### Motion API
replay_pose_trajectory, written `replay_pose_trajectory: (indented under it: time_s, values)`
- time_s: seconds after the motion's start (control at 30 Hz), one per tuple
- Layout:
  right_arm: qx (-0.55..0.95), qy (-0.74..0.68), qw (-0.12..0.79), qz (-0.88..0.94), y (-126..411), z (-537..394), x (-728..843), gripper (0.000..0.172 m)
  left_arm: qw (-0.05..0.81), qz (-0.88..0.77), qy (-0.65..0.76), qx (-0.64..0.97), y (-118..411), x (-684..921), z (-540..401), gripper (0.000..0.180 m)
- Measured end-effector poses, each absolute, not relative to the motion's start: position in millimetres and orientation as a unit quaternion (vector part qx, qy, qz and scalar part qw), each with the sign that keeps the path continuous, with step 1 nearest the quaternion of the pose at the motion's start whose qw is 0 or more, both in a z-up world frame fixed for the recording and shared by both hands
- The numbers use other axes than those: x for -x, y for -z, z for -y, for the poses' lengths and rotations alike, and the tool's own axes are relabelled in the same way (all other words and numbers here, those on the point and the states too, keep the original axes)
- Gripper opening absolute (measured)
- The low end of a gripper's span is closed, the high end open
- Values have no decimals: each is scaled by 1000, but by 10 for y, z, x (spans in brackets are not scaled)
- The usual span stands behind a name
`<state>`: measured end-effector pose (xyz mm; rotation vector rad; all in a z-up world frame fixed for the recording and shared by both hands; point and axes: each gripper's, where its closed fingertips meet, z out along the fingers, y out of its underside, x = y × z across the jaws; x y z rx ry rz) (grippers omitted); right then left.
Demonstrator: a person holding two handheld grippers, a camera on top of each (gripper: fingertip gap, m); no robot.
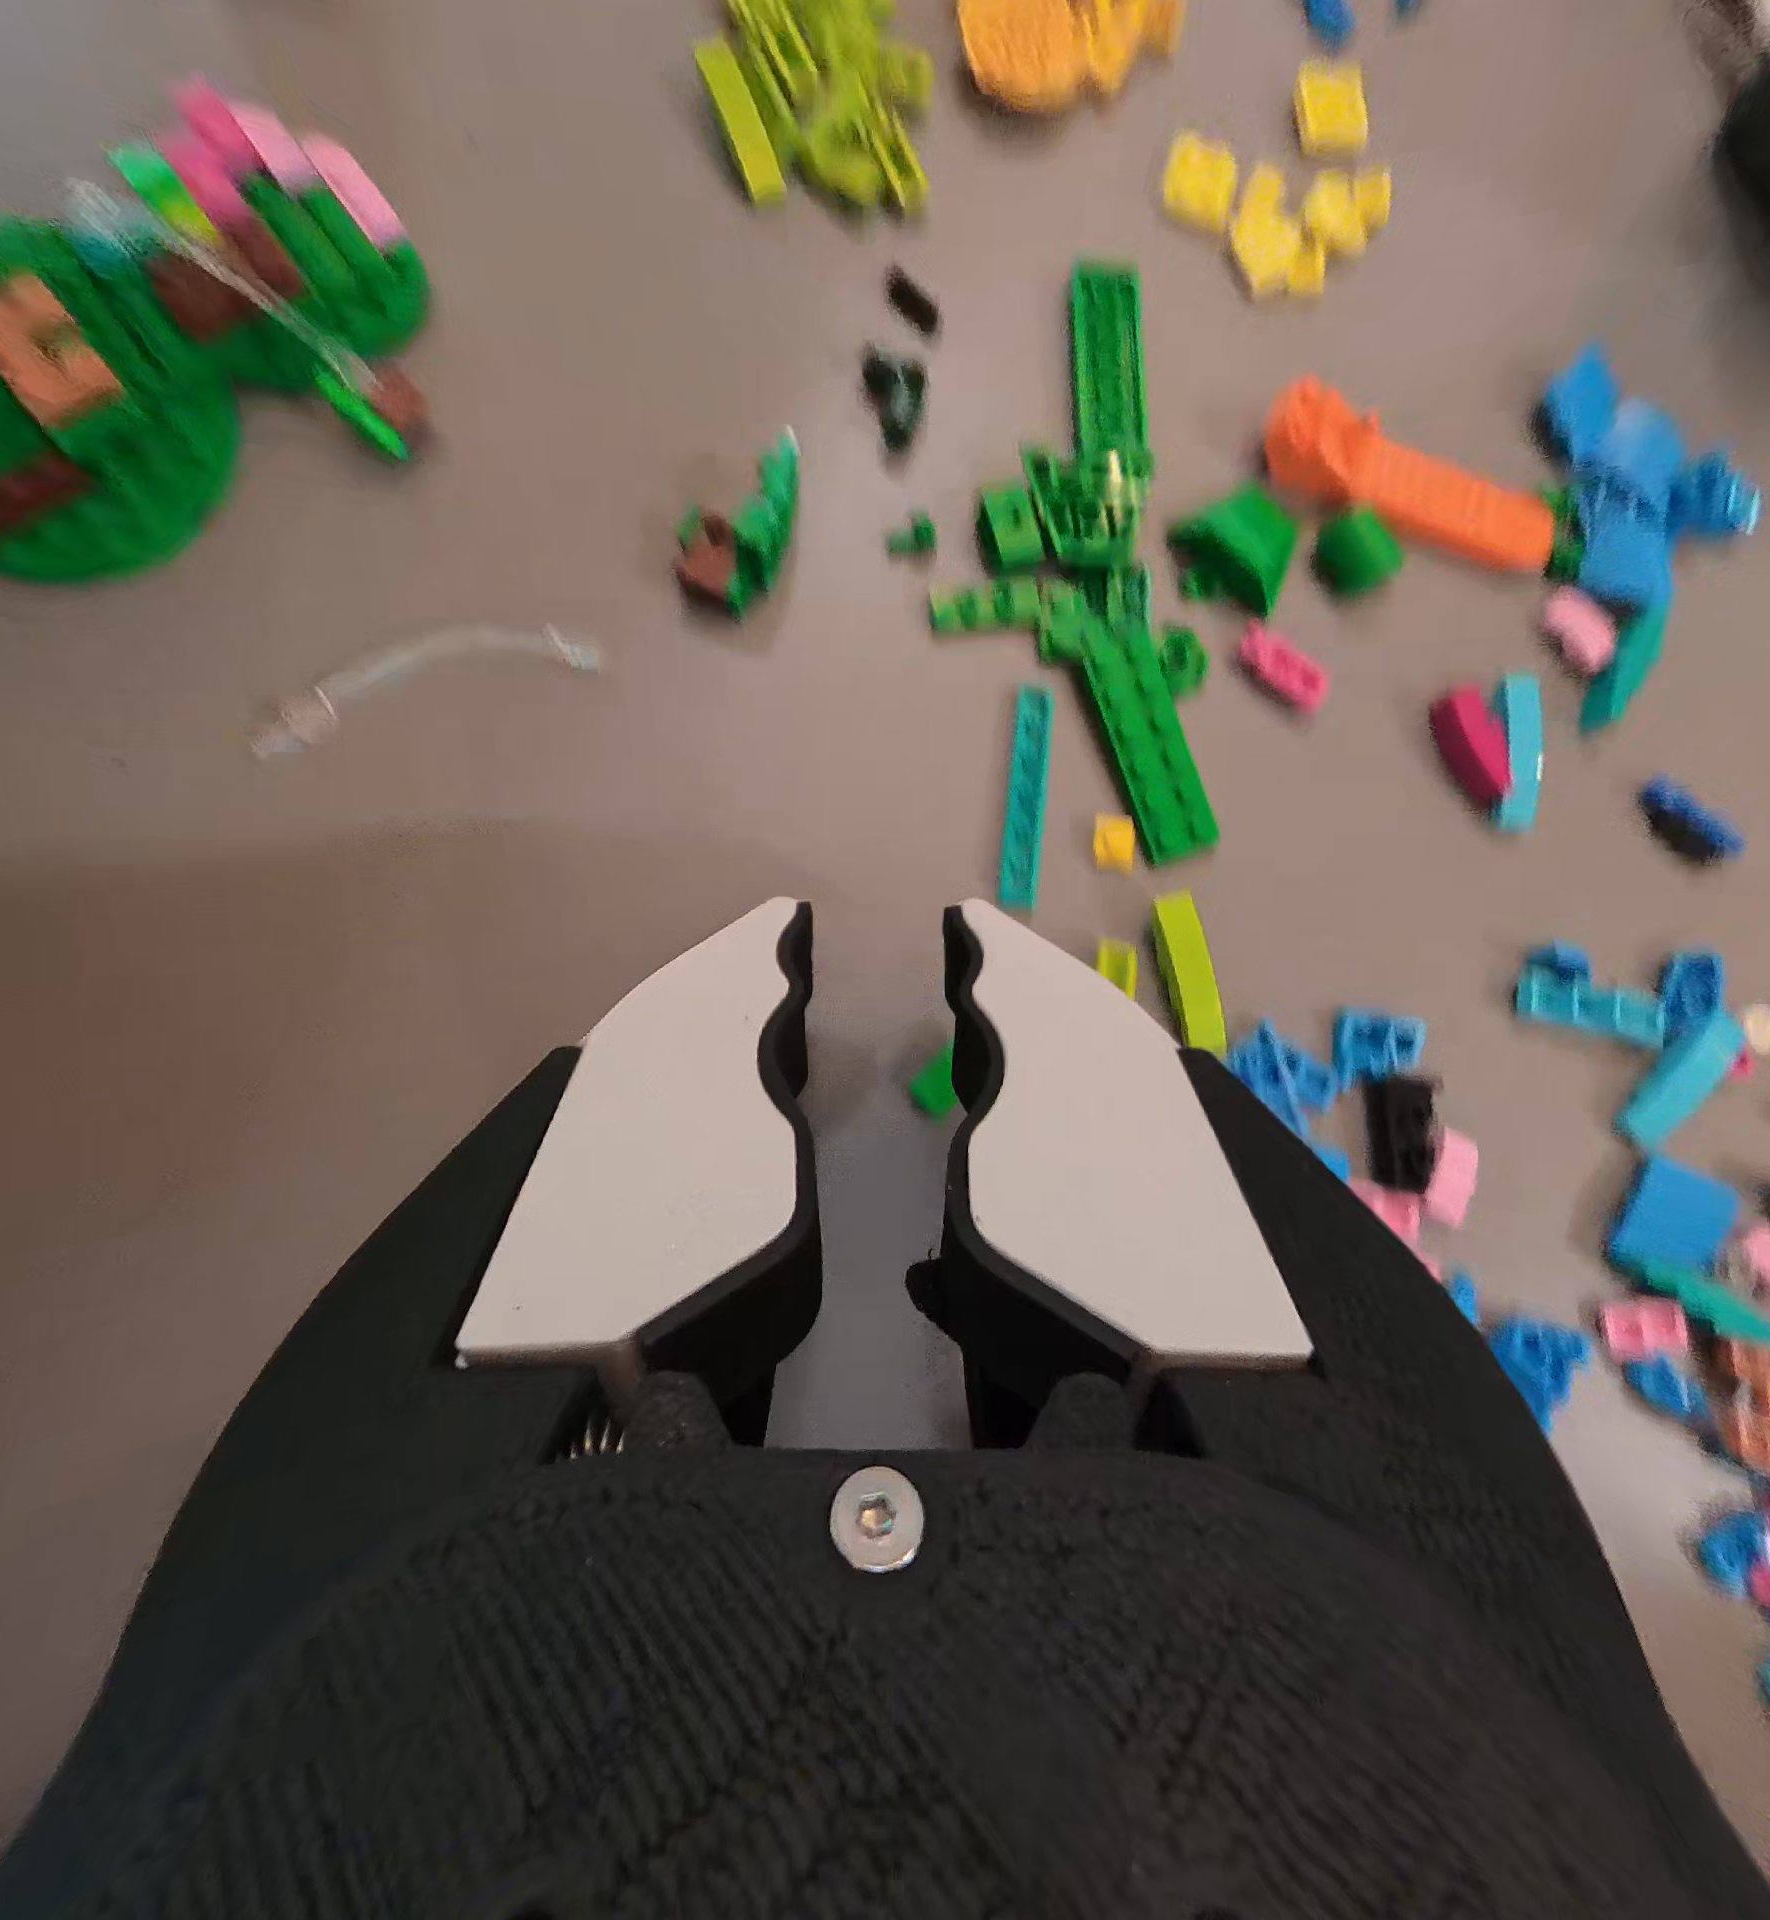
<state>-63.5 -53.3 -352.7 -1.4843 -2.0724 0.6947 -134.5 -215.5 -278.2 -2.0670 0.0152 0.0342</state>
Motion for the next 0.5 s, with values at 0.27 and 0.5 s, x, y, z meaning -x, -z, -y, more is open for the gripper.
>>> replay_pose_trajectory:
  time_s: [0.27, 0.5]
  values:
    - [549, -349, 240, 720, 3544, 1053, 1279, 27, 520, -4, -7, 854, 2797, 1332, 2116, 55]
    - [563, -329, 230, 722, 3638, 1037, 1378, 18, 529, -10, -11, 848, 2792, 1308, 2098, 52]
